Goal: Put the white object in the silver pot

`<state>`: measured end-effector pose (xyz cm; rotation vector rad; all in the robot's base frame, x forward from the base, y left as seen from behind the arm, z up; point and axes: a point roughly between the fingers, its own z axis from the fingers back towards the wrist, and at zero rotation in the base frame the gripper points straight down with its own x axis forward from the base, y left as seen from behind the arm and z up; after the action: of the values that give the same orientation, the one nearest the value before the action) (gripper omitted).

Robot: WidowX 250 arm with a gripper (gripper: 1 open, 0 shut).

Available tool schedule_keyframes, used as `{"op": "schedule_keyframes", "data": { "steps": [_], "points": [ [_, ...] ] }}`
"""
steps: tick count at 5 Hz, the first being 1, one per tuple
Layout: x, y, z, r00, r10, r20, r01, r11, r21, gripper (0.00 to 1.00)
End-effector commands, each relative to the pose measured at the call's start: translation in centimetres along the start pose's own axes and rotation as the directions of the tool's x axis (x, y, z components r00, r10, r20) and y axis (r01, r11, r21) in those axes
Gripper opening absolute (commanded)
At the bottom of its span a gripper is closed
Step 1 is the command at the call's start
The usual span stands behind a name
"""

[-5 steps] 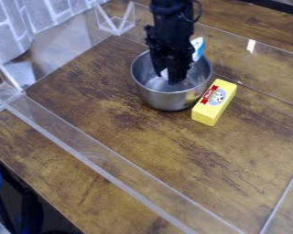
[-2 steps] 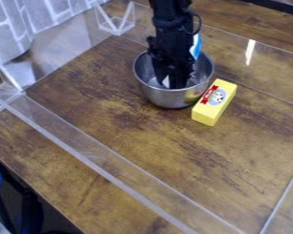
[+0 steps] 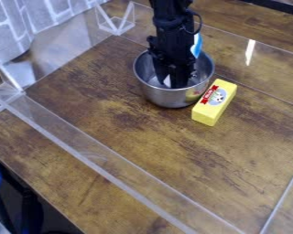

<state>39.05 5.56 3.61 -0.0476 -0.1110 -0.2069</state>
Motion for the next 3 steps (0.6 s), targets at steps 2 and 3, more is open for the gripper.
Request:
{"op": "schedule_keyframes", "data": {
  "steps": [2,3],
  "points": [
    [0.72,1.39,1.44,0.997,0.040,0.062,-0.041,0.999,0.020,0.00],
    [0.69,1.48,1.25,0.997,0.048,0.062,-0.050,0.999,0.019,0.00]
  ]
}}
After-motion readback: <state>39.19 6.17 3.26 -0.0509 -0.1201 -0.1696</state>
